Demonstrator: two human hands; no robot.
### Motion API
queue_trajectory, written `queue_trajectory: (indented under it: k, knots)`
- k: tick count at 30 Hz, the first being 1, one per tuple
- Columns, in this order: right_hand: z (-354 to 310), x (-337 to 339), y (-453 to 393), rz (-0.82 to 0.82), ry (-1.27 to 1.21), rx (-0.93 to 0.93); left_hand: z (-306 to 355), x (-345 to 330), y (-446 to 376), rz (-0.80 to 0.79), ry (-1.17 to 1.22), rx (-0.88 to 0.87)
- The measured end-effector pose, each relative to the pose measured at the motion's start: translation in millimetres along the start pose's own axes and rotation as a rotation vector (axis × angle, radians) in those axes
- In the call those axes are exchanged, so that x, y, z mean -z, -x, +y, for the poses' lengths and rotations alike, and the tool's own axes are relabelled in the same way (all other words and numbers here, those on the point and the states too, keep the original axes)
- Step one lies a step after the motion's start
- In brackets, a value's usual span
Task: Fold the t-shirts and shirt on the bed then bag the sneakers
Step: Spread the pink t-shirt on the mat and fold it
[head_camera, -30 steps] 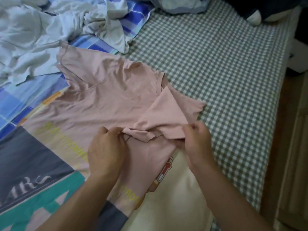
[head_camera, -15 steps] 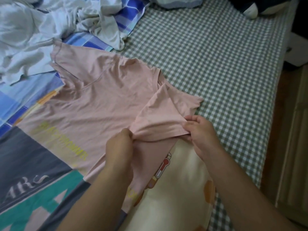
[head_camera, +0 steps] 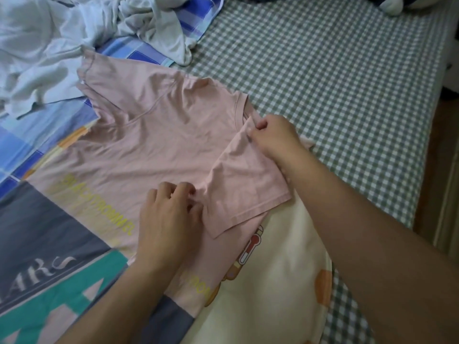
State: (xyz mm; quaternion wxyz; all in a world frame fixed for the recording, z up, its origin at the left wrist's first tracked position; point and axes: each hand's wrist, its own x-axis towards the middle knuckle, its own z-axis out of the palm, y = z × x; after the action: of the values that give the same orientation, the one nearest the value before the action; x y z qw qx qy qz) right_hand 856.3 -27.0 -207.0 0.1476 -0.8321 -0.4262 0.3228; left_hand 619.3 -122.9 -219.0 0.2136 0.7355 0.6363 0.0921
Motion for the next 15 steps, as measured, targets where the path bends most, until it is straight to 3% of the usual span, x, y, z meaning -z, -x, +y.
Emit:
queue_trajectory:
  k: [5,11,13,15]
  knots:
    - [-12.2,-8.2,-34.5,-0.003,0.015,-0.031,-20.9,-4.4,-21.6,-0.051,0.096,0.092]
    - [-14.7,-19.3,-44.9,0.058,-0.030,0.087,-13.7,-2.7,-24.4,-0.065,0.116,0.147]
    - [-7.6,-18.6,-36.6,0.126,-0.071,0.141,-7.7,-2.7,-18.6,0.007,0.015,0.073]
    - [7.1,-13.7,-14.8,0.292,-0.018,0.278,2.8,-0.9,-12.2,0.049,-0.082,-0.132]
